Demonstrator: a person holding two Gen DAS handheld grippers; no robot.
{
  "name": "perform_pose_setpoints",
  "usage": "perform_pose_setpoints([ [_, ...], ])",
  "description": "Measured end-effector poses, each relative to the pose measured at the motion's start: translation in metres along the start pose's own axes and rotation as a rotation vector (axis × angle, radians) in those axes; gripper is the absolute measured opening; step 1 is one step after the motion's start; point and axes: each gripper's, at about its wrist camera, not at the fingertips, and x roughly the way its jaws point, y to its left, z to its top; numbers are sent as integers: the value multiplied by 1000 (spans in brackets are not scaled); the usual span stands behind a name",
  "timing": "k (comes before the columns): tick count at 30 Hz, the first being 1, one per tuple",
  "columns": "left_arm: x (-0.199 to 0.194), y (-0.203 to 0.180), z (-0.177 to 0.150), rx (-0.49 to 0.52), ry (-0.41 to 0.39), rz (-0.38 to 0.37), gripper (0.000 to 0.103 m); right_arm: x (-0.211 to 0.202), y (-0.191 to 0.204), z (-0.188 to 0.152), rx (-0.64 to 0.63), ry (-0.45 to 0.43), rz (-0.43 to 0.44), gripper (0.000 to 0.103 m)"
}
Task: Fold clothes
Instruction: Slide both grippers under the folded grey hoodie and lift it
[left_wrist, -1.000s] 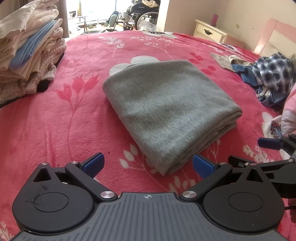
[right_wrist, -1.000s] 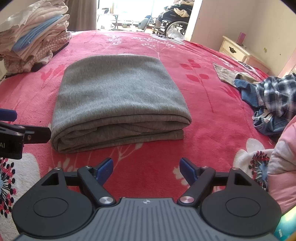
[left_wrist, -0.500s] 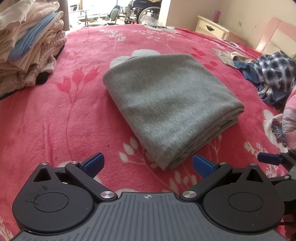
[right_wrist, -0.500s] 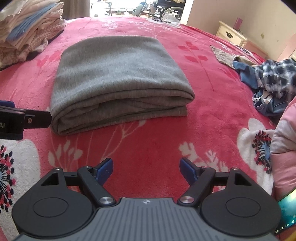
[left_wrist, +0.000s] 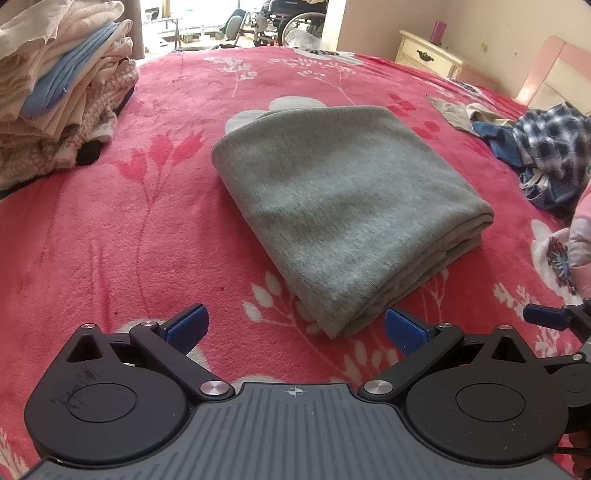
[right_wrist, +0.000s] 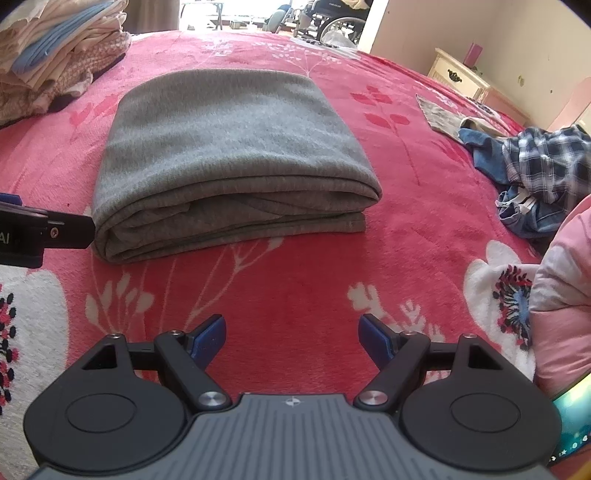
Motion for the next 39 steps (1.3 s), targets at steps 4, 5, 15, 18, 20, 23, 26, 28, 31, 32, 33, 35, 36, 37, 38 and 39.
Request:
perform_pose_setpoints([
  [4,6,2,-2,-2,15,9,103,4,-3,1,12,-13,3,81],
  [5,8,3,-2,-4,15,10,103,5,-6,3,26,-24,12,81],
  [15,32,41,15,-156,-10,-167,103,13,-106,50,331,-318,324,81],
  [18,44,59,21,-237,-29,-243,103,42,-128,73,349,-307,536,81],
  [20,56,71,27,-302,-24,-313,102,69,-139,91,353,-271,661,81],
  [23,74,83,34,-362,-8,-394,101,117,-153,119,398,-192,781,81],
  [26,91,88,39,-379,-1,-433,100,162,-166,141,466,-130,844,80],
  [28,98,87,45,-359,-13,-455,101,191,-171,153,504,-64,872,80],
  [31,107,84,52,-330,-19,-480,101,220,-174,158,566,-16,934,79],
  [32,110,83,54,-322,-21,-486,102,220,-175,156,559,-15,964,80],
  [33,112,82,55,-315,-23,-491,103,219,-175,154,550,-13,994,80],
  [35,111,82,52,-292,-31,-496,102,213,-170,147,443,37,1078,80],
  [36,109,81,50,-274,-31,-502,102,209,-166,142,389,64,1120,80],
  [37,107,80,47,-260,-27,-511,102,210,-166,143,394,69,1132,80],
  [38,105,79,45,-248,-20,-523,102,211,-167,145,399,74,1143,81],
  [39,105,78,43,-241,-11,-542,102,212,-167,146,404,79,1154,81],
])
